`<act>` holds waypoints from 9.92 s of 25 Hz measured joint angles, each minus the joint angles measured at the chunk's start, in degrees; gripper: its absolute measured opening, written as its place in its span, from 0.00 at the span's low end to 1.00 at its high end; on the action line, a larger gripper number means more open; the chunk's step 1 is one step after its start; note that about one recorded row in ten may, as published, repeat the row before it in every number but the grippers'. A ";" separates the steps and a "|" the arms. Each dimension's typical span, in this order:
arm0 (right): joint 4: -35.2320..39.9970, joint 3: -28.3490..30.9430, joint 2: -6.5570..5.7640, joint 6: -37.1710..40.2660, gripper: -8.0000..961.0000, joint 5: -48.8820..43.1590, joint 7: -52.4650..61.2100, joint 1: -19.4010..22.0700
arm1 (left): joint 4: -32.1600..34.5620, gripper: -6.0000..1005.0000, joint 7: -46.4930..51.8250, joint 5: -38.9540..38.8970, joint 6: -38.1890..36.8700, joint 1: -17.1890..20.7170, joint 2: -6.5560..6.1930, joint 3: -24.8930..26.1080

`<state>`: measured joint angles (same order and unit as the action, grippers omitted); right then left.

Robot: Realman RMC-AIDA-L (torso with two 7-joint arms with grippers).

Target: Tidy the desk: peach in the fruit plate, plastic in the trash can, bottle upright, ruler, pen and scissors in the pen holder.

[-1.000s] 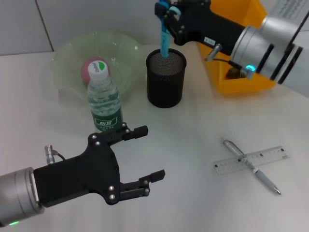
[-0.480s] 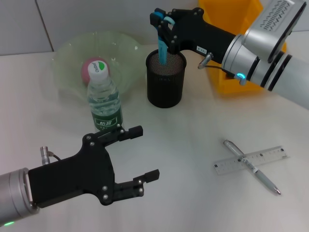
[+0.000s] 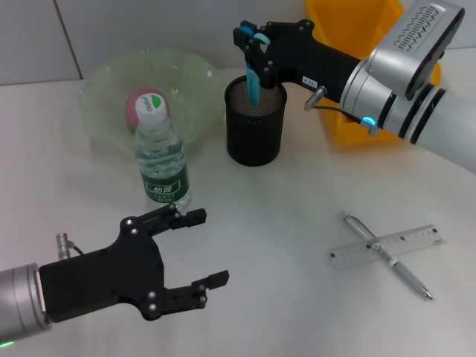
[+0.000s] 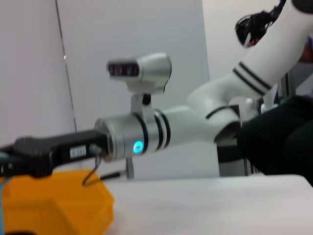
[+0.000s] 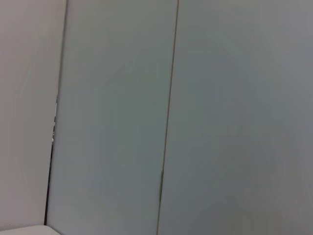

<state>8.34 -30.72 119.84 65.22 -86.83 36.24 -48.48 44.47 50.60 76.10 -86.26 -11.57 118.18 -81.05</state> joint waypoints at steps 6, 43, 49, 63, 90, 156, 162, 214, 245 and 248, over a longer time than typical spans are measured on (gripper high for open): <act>0.00 -0.04 0.03 -0.37 0.09 0.00 0.01 -0.04 | 0.68 0.80 2.00 2.94 1.64 -0.18 -0.08 0.87; 57.77 -17.45 -4.81 24.94 0.86 -29.86 66.79 13.72 | 0.57 0.80 3.87 5.64 2.58 -0.53 -0.05 2.13; 67.30 -19.73 -5.03 37.60 0.86 -46.27 62.55 10.32 | 0.61 0.80 3.84 5.56 2.20 0.04 0.13 2.13; 74.11 -40.24 -0.73 40.34 0.85 -64.25 59.54 9.35 | -0.43 0.80 4.27 5.54 2.75 0.23 0.11 1.96; 59.40 -46.04 -0.61 32.51 0.84 -63.60 57.61 7.71 | -1.23 0.80 4.00 5.64 3.56 0.20 0.02 2.21; 39.28 -49.17 -0.59 23.93 0.50 -64.73 58.94 -1.53 | -1.36 0.80 5.13 7.84 2.31 -0.47 -0.14 2.56; 41.98 -48.26 -0.65 24.96 0.41 -65.05 60.07 -1.53 | -1.11 0.80 5.13 7.84 1.49 -0.50 -0.14 2.68; 32.96 -38.63 -0.60 -5.60 0.47 26.00 16.61 15.90 | -2.02 0.80 4.69 8.60 0.82 -0.50 -0.23 3.53; 13.05 -37.67 -0.30 -0.47 0.51 35.40 2.07 9.96 | -2.02 0.80 4.50 8.63 0.74 -0.41 -0.48 3.00; 12.86 -38.22 -0.24 -0.60 0.52 35.42 1.41 9.91 | -2.02 0.80 4.51 8.63 0.74 -0.52 -0.49 2.96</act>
<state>21.21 -68.93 119.60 64.62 -51.41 37.65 -38.57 42.45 55.10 84.73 -85.51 -12.09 117.69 -78.09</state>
